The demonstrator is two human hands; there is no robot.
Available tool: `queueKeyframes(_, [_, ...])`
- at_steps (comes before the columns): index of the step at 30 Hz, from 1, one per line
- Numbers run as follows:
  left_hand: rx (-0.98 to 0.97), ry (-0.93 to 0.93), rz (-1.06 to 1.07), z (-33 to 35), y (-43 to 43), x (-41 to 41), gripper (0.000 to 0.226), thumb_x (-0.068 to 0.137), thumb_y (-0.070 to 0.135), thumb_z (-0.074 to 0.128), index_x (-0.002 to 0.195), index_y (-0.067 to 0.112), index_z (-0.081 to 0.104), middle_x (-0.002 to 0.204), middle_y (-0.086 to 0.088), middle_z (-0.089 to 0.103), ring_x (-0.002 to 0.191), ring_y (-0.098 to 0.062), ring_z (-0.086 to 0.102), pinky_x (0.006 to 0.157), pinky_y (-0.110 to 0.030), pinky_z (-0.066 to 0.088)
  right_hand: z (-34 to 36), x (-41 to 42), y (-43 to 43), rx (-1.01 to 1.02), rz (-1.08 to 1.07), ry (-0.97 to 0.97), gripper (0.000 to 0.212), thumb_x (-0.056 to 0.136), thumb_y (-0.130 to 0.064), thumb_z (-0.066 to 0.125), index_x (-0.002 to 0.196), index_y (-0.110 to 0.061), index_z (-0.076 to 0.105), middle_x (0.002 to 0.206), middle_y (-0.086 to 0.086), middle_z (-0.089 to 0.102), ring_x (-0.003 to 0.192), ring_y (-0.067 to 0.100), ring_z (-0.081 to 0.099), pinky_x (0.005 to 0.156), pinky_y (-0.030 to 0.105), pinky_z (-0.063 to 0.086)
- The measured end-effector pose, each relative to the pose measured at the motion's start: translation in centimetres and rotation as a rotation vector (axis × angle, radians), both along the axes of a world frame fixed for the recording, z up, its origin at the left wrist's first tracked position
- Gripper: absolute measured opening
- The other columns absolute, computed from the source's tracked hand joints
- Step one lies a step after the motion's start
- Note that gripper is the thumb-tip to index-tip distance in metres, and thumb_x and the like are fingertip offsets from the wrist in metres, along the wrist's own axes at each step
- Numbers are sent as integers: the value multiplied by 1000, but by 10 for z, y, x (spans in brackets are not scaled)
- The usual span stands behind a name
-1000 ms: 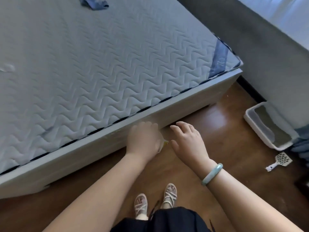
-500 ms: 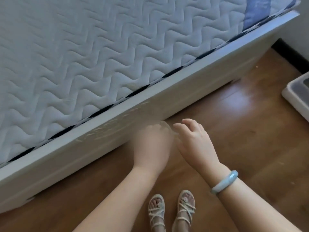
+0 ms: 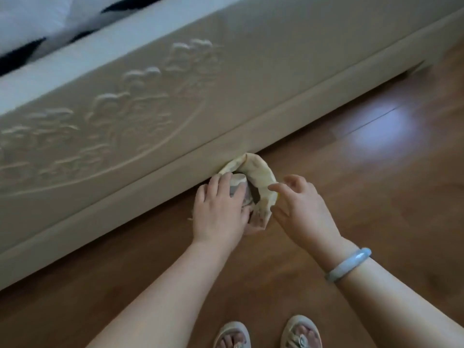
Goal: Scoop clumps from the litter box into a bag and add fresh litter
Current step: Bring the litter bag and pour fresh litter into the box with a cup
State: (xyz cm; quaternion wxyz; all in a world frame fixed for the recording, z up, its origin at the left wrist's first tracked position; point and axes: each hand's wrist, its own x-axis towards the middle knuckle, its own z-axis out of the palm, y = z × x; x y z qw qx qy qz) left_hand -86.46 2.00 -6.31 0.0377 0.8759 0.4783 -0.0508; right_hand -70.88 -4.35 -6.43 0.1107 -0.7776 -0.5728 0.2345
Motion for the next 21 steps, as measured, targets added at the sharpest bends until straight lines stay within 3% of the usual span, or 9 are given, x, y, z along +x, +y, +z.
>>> queueKeyframes(6, [-67,34,62,-67,6,-5,43,82,44,61,122,28,56,146,-8,34,136,-29,29,103,-46,37,-65,0,14,-60,-31,56,42,85,-30,63,126,-29,54,145,9,32,126,32,38,99,42,39])
queueKeyframes(9, [-72,58,134,-82,7,-8,47,81,44,62,125,35,51,154,-8,15,141,-32,14,108,-51,30,-82,-2,24,-113,-72,133,44,86,-32,62,129,-34,50,152,9,18,130,33,35,100,43,42])
queueKeyframes(12, [-178,75,263,-85,10,-7,51,84,45,56,132,39,41,156,-6,-5,142,-30,9,109,-46,29,-91,-6,34,-208,-97,221,44,85,-34,62,127,-37,50,153,6,13,113,32,53,87,40,51])
queueKeyframes(15, [-282,48,335,-83,13,-4,47,82,41,60,127,34,45,151,-4,2,129,-25,31,93,-37,43,-97,-10,42,-266,-111,261,41,84,-30,63,123,-34,53,145,3,21,97,29,59,83,36,53])
queueKeyframes(17, [-301,43,355,-83,16,-3,51,82,38,63,128,28,43,144,-2,11,118,-23,35,83,-30,45,-101,-12,45,-254,-121,252,42,83,-24,63,123,-32,53,136,2,28,90,27,59,81,34,54])
queueKeyframes(21, [-304,-3,376,-82,19,-5,75,81,24,68,143,20,26,137,-2,17,115,-22,35,88,-29,45,-99,-9,40,-161,-118,209,48,80,-8,62,124,-26,55,119,-3,37,86,24,58,77,33,54])
